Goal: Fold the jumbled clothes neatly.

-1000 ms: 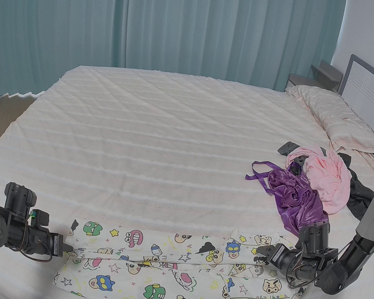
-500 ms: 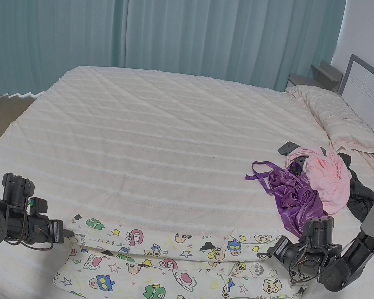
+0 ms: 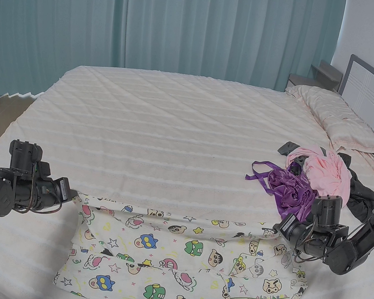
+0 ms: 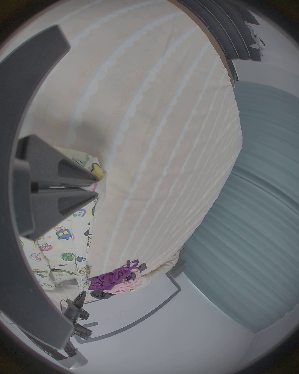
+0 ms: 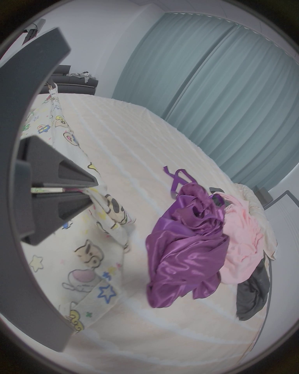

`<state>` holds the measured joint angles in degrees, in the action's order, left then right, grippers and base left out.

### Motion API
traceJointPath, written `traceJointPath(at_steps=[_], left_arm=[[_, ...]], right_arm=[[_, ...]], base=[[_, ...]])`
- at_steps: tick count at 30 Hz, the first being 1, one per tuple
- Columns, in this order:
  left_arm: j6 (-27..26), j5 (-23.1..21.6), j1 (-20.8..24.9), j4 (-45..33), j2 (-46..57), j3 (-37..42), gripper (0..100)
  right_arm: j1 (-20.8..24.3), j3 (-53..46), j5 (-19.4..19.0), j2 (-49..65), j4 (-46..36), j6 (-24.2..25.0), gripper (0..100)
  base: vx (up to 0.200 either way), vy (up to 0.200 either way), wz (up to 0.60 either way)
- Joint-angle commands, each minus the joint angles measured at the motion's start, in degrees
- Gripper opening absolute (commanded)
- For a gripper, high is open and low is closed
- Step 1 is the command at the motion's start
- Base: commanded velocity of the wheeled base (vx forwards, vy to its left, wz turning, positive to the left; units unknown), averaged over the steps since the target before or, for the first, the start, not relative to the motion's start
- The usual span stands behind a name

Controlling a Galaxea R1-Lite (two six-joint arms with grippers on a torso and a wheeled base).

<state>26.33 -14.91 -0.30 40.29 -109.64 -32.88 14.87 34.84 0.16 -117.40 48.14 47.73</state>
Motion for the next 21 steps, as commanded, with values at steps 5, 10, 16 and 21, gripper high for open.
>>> traceJointPath(at_steps=[5, 10, 16, 21], left_arm=[[1.6, 0.5, 0.8, -1.9, -1.6, -6.3, 0], [1.6, 2.7, 1.1, -1.8, -3.0, -5.8, 0], [1.0, 2.7, 1.1, -1.7, -3.0, -3.4, 0], [-2.2, 2.7, 1.1, -1.4, -2.9, 0.4, 0]], right_arm=[[-1.3, 4.7, 0.0, 0.3, -0.7, -0.1, 0], [-1.3, 3.5, 0.1, 0.4, -0.6, -0.4, 0], [-1.2, -0.6, 0.1, 0.8, 0.1, -3.0, 0], [-0.5, -5.1, 0.2, 2.2, 0.7, -4.7, 0]], base=[[0.000, 0.000, 0.00], [0.000, 0.000, 0.00], [0.000, 0.000, 0.00], [0.000, 0.000, 0.00]])
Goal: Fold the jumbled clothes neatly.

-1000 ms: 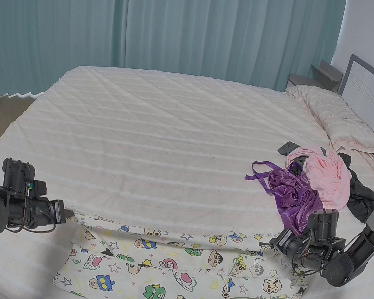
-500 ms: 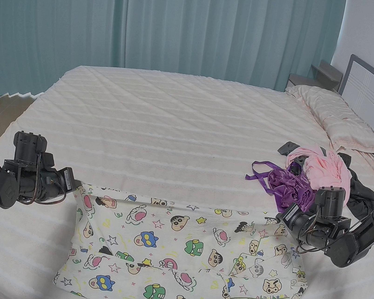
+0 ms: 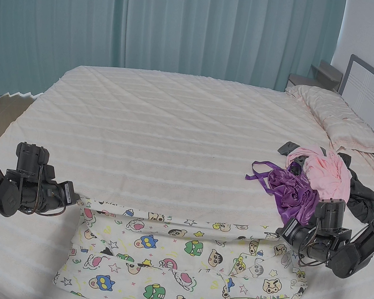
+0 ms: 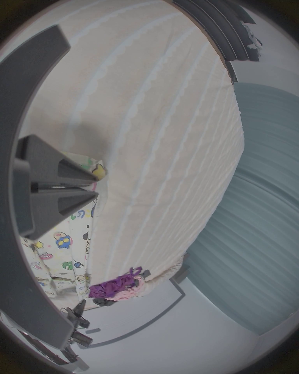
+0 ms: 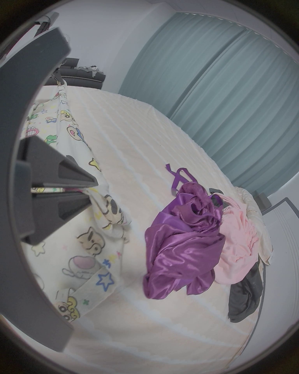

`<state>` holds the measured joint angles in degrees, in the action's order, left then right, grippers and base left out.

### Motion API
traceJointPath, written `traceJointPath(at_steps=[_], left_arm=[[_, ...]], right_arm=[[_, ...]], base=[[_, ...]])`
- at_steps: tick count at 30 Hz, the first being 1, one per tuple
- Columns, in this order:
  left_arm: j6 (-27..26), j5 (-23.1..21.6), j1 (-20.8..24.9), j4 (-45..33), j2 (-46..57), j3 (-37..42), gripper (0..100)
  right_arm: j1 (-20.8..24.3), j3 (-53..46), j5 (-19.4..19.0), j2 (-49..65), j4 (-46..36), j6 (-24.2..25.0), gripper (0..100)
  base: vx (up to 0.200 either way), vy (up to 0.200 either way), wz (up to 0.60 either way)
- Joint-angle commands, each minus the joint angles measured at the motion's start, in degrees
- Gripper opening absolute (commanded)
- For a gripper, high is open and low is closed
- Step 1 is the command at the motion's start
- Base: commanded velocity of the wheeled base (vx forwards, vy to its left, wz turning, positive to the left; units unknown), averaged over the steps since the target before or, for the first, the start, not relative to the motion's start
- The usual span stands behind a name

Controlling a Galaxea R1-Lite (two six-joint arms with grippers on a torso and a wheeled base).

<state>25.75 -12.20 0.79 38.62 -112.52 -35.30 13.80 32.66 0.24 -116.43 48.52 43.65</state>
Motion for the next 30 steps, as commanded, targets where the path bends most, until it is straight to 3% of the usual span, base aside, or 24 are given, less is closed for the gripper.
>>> traceJointPath(at_steps=[1, 9, 17, 30], left_arm=[[-2.3, 0.0, 0.0, 0.3, -0.1, 3.8, 0], [-4.0, -0.5, 0.1, 0.2, -0.6, 7.7, 0], [-9.3, -0.7, 0.2, 0.6, -1.7, 13.1, 0], [-9.8, -2.1, 0.9, 0.7, -2.4, 16.1, 0]], right_arm=[[0.6, -3.6, 0.1, 1.2, 0.5, -0.9, 0], [2.5, -7.1, 0.3, -1.1, 1.4, -1.1, 0], [2.9, -10.9, 0.5, -1.8, 1.4, -1.6, 0], [3.9, -16.3, 1.3, -3.4, 8.0, -2.8, 0]], base=[[0.000, 0.000, 0.00], [0.000, 0.000, 0.00], [0.000, 0.000, 0.00], [0.000, 0.000, 0.00]])
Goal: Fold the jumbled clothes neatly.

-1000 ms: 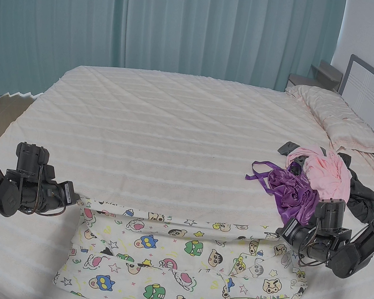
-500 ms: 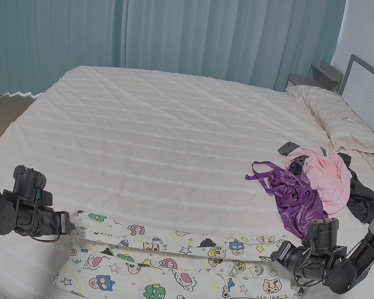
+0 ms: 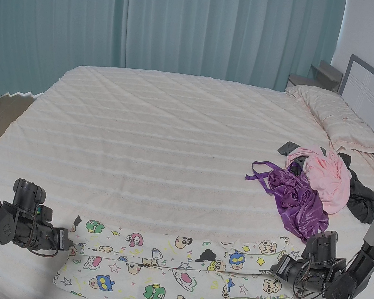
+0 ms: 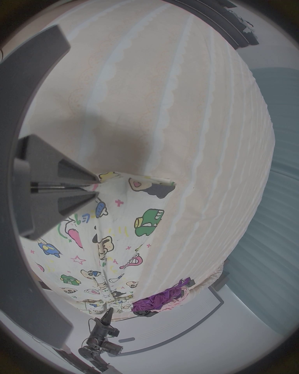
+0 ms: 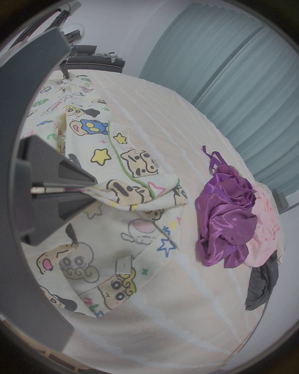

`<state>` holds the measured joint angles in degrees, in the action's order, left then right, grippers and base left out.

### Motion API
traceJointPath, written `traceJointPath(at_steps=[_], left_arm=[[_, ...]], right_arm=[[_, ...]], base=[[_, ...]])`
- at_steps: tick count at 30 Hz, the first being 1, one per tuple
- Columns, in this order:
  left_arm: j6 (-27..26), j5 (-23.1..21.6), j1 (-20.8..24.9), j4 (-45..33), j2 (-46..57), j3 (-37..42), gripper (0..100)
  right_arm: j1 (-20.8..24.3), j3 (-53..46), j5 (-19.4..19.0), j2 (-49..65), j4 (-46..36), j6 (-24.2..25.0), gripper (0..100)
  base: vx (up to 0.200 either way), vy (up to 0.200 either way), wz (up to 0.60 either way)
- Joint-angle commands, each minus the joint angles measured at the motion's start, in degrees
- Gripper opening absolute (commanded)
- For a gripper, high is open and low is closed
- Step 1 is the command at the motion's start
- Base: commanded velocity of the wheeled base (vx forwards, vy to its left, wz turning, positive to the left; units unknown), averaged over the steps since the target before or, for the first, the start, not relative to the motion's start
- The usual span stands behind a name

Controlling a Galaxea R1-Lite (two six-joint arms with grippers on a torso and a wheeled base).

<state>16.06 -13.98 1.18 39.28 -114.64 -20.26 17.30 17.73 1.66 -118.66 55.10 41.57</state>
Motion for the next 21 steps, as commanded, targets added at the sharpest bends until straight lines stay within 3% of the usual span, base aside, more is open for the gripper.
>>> traceJointPath(at_steps=[1, 8, 14, 21], left_arm=[[-0.1, -0.3, 0.6, 0.1, -0.1, 1.2, 100], [0.0, -0.3, 0.0, 0.1, 0.7, 1.8, 100], [0.5, -0.5, -3.2, 2.5, 4.3, 4.7, 100], [2.9, -5.8, -9.4, 3.3, 7.9, 5.2, 100]], right_arm=[[0.5, -1.8, 0.0, -1.1, 1.8, -0.9, 100], [0.2, -5.5, 0.1, 2.9, 4.8, -0.9, 100], [-0.5, -6.7, 0.6, 10.1, 4.9, -1.1, 100], [2.6, -1.9, 0.0, 9.8, 4.6, 0.8, 100]], base=[[0.000, 0.000, 0.00], [0.000, 0.000, 0.00], [0.000, 0.000, 0.00], [0.000, 0.000, 0.00]])
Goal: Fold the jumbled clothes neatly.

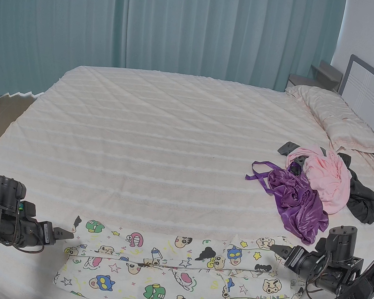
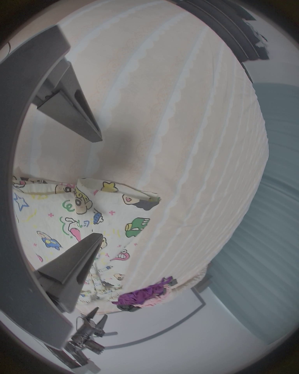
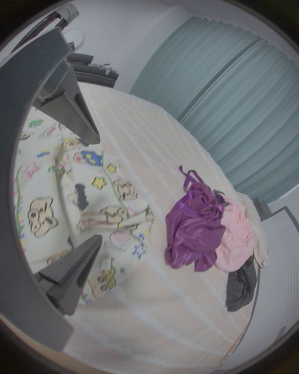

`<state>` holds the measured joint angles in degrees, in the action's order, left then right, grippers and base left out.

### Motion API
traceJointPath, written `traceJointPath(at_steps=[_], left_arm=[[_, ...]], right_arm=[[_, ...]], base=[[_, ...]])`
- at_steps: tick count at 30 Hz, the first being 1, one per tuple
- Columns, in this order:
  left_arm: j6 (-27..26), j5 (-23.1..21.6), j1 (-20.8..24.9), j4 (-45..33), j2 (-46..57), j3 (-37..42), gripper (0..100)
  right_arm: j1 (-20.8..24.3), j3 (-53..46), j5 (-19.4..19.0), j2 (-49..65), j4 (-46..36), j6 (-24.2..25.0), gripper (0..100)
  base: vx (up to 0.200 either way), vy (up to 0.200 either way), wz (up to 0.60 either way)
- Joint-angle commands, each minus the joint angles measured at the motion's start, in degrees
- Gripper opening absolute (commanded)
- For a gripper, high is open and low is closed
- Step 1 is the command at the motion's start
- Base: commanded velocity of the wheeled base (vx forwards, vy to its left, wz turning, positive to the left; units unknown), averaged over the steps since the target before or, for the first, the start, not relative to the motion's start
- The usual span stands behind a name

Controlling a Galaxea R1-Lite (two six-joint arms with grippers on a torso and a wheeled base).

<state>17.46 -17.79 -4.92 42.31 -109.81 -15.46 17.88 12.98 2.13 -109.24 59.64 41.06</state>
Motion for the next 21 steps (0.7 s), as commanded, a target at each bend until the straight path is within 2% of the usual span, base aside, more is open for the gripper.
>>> traceJointPath(at_steps=[1, 4, 7, 10, 11, 16, 21], left_arm=[[2.0, -2.3, -3.6, 0.2, 3.1, 0.3, 100], [4.4, -2.5, -4.1, 0.3, 3.1, -0.3, 100], [7.1, -2.6, -4.0, 0.3, 3.1, -1.3, 100], [7.8, -2.7, -4.0, 0.3, 3.1, -1.7, 100], [10.5, -2.7, -4.0, 0.3, 2.9, -2.8, 100], [14.1, -2.6, -3.6, 0.2, 2.2, -5.5, 100], [17.6, -2.1, -1.3, -0.2, 0.1, -9.8, 100]], right_arm=[[2.2, 3.4, -0.6, -0.4, 0.1, 1.9, 100], [4.6, 5.9, -1.3, -4.1, 0.6, 7.4, 100], [4.8, 7.4, -2.9, -7.4, 0.7, 10.0, 100], [4.5, 7.7, -3.5, -8.5, 0.7, 10.3, 100], [2.4, 8.3, -4.2, -12.6, 2.5, 10.3, 100], [-1.1, 7.8, -4.0, -17.5, 7.6, 9.7, 100], [-2.4, 6.4, -3.9, -17.4, 8.3, 9.8, 100]], base=[[0.000, 0.000, 0.00], [0.000, 0.000, 0.00], [0.000, 0.000, 0.00], [0.000, 0.000, 0.00], [0.000, 0.000, 0.00], [0.000, 0.000, 0.00], [0.000, 0.000, 0.00]])
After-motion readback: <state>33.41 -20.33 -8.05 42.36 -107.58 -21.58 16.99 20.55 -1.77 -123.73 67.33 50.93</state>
